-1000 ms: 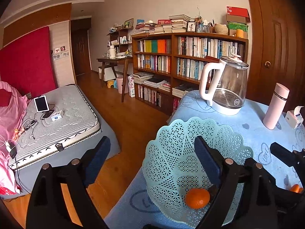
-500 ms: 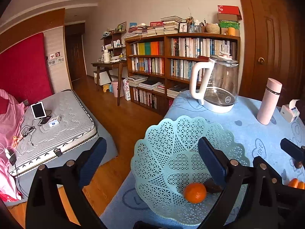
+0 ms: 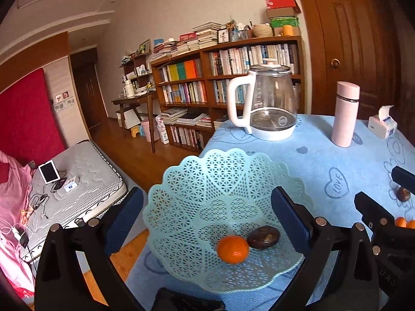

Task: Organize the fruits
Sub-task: 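Move both tools back from the basket to the remaining fruits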

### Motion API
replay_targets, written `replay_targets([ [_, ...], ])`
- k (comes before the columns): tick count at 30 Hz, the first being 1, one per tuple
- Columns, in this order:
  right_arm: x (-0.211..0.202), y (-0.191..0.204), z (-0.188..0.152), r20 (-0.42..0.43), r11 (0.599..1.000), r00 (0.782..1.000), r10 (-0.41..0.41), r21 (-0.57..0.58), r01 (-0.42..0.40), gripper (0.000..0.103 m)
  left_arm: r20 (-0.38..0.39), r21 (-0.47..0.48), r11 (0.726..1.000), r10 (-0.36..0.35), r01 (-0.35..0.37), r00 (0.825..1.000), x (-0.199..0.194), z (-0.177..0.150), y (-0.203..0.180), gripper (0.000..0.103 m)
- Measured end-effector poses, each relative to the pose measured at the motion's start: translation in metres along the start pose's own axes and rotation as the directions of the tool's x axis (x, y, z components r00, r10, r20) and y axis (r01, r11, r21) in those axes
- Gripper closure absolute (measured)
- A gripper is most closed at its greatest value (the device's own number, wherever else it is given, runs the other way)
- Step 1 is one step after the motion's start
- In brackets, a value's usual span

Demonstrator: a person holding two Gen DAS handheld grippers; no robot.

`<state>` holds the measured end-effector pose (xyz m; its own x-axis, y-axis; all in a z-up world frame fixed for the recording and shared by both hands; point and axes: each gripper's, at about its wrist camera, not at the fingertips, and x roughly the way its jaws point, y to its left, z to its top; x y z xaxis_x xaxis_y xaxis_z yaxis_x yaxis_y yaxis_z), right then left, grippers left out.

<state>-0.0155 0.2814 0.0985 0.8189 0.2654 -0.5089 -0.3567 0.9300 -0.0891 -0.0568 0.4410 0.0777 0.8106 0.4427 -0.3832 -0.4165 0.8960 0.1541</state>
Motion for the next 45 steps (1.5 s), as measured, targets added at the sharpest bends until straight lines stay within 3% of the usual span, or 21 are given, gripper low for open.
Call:
replay_targets([
  [12,-0.008,-0.038,-0.016,-0.02,0.997,0.998,-0.057,0.045,0.058,0.03,-0.009,0.083,0.995,-0.062,0.062,0.998,-0.014,-0.009,-0.041,0.003],
  [30,-0.019,-0.112,-0.051,-0.082,0.978,0.987,-0.136,0.147,0.147,0.03,-0.062,0.133,0.978,-0.154,0.161,0.986,-0.026,-0.026,-0.092,0.003],
  [45,-0.028,-0.212,-0.088,-0.19,0.937,0.971,-0.147,0.287,0.198,0.029,-0.164,0.169,0.932,-0.293,0.32,0.942,-0.033,-0.046,-0.138,0.003],
])
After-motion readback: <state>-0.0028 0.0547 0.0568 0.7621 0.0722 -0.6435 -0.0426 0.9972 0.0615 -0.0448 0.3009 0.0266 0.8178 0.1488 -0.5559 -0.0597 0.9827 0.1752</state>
